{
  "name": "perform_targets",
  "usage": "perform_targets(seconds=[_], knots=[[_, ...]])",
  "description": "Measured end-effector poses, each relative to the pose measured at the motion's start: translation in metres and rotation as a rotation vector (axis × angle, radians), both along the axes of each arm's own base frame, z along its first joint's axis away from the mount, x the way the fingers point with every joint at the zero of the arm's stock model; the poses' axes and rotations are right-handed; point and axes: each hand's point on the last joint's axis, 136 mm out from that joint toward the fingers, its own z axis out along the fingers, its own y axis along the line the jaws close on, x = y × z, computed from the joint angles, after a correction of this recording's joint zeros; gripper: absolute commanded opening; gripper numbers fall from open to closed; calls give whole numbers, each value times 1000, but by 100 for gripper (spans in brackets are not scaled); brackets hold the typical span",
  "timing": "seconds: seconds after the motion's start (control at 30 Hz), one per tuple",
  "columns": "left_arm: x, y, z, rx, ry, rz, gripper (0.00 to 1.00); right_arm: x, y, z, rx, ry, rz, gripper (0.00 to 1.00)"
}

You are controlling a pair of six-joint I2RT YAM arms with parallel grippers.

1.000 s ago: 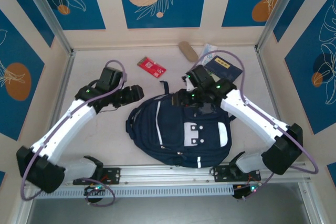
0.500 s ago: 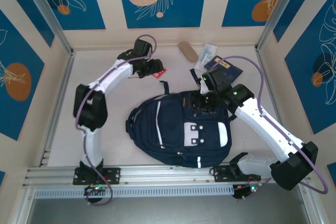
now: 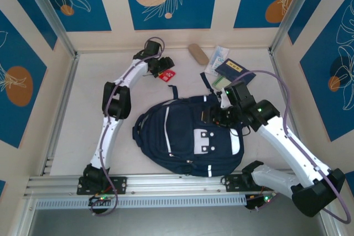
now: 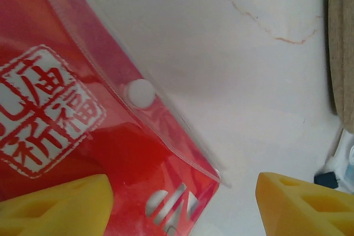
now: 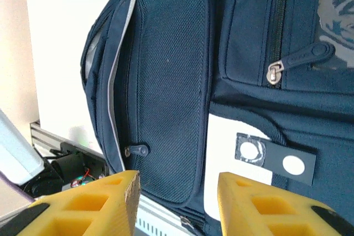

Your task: Pack books, pencil case, and school supplies into a backpack

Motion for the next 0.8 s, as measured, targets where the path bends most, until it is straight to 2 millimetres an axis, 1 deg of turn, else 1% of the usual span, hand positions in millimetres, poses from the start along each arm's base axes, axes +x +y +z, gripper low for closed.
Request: perform_targets(seconds=[0.07, 0.2, 0.33, 0.5, 0.67, 0.8], knots=[[-1, 0, 4, -10, 12, 14, 73, -5, -2, 0, 14, 1, -3, 42], [-8, 3, -3, 0, 63, 31, 74, -12, -5, -2, 20, 14, -4, 42], [-17, 9, -7, 22, 89, 39, 74, -12, -6, -2, 21, 23, -15, 42], [-55, 31, -11, 75, 162, 67, 74, -12, -6, -2, 29, 27, -15, 42], [-84, 52, -15, 113, 208, 85, 74, -13, -4, -1, 39, 32, -8, 42], [-116, 72, -18, 129, 243, 97, 73, -10, -1, 0, 52, 28, -1, 42]])
